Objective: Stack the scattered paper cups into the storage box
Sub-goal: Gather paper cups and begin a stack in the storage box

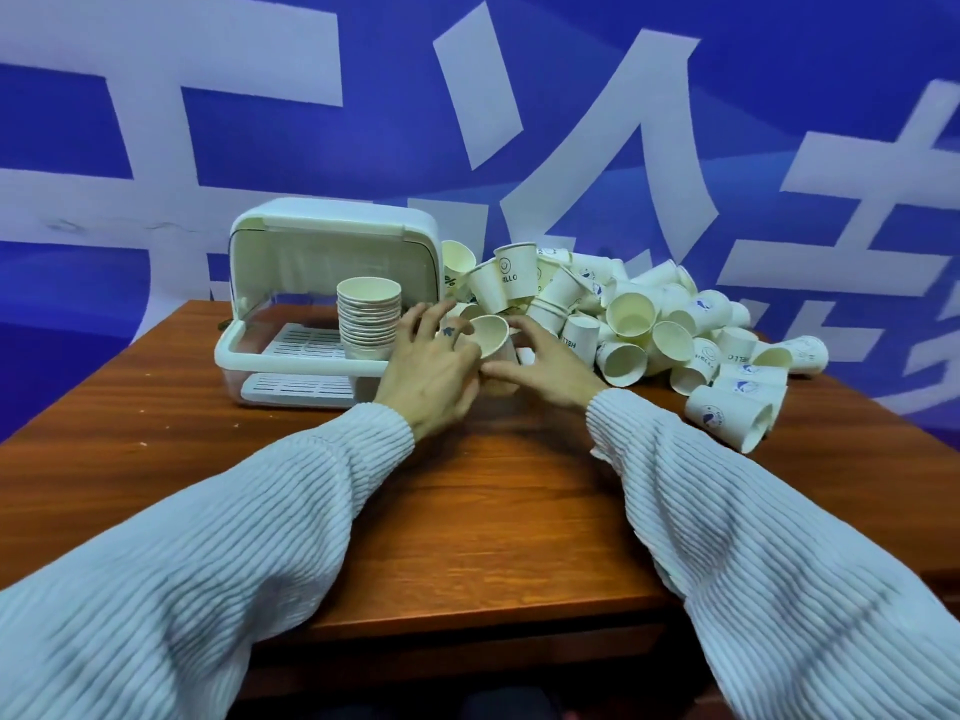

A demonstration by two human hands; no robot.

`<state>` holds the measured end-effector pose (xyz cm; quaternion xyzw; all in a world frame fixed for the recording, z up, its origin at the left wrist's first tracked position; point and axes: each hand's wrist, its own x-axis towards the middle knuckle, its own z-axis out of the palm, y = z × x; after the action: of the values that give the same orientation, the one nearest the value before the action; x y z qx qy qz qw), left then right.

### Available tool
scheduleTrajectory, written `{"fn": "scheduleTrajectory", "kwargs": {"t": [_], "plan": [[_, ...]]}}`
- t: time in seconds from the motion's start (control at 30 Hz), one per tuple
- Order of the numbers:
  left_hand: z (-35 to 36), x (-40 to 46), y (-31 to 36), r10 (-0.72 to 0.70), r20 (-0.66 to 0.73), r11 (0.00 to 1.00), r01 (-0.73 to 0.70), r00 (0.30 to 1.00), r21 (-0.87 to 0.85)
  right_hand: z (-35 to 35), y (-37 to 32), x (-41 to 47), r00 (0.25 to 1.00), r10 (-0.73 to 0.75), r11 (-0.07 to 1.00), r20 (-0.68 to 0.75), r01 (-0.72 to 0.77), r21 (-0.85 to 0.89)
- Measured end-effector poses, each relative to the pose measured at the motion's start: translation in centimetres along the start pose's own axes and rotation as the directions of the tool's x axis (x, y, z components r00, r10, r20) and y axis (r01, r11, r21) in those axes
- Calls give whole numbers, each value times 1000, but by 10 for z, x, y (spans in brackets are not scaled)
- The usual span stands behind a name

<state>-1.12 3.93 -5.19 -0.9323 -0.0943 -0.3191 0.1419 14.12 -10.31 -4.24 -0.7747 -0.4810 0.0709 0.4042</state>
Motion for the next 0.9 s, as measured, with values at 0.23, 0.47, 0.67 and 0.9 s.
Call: {"fn": "scheduleTrajectory", "kwargs": {"t": [0.23, 0.47, 0.67, 0.9], "plan": [[-22, 2, 3, -73, -133, 980, 46, 988, -191, -17, 24, 16, 900, 314, 914, -301, -372, -159], [-29, -6, -9, -54, -160, 976, 18, 986, -216, 17, 32, 27, 826, 454, 833, -334, -527, -169], [-37, -10, -22, -183, -209, 964, 134, 961, -228, 4, 15, 20, 881, 469, 828, -60, -463, -318], [-60, -4, -59, -514, -292, 798, 325, 806, -507, -21, -56, 17, 932, 81, 991, -352, -37, 131]]}}
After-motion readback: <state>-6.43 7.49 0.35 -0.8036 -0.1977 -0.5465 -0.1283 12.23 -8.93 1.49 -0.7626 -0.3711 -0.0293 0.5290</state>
